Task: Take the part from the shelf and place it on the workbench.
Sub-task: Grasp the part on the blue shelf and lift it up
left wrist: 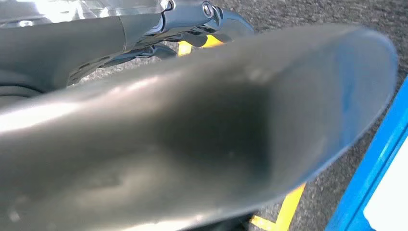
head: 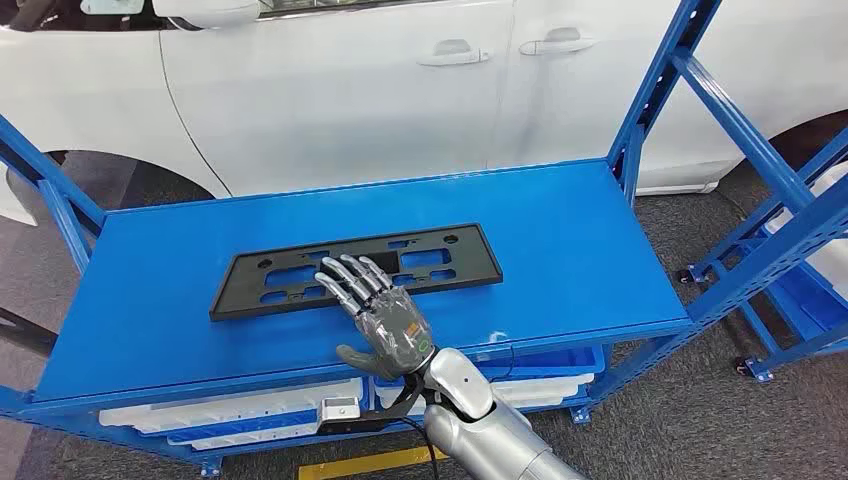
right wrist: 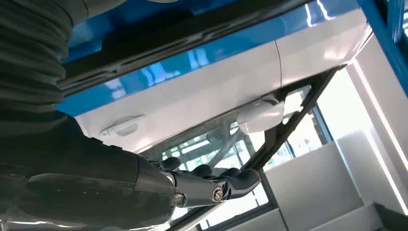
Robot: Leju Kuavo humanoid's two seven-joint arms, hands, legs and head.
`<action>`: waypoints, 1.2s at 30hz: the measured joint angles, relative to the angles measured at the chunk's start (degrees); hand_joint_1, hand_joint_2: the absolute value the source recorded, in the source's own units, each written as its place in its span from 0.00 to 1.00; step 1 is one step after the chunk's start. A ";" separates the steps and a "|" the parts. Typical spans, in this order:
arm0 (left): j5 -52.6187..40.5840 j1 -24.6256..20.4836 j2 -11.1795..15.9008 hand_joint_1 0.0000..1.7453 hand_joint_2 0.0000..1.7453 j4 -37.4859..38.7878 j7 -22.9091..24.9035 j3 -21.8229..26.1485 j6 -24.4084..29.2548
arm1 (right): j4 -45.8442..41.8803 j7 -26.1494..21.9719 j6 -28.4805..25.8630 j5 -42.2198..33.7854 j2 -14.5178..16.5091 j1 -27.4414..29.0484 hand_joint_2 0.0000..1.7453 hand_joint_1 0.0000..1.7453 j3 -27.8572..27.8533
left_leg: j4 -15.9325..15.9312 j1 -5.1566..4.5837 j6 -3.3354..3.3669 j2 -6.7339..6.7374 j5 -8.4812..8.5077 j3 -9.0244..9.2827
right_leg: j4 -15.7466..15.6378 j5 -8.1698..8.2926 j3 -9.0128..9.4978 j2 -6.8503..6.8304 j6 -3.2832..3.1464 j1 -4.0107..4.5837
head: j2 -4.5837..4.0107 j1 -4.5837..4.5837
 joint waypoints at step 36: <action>-0.96 -0.29 -0.32 0.00 0.00 0.02 -0.33 -0.02 1.57 | 6.93 10.15 -0.04 24.50 7.57 -3.25 1.00 0.00 2.27 | -13.29 0.21 0.27 -0.06 7.59 5.87 | 0.67 -0.15 -0.25 0.27 1.08 -0.10 | 0.00 0.15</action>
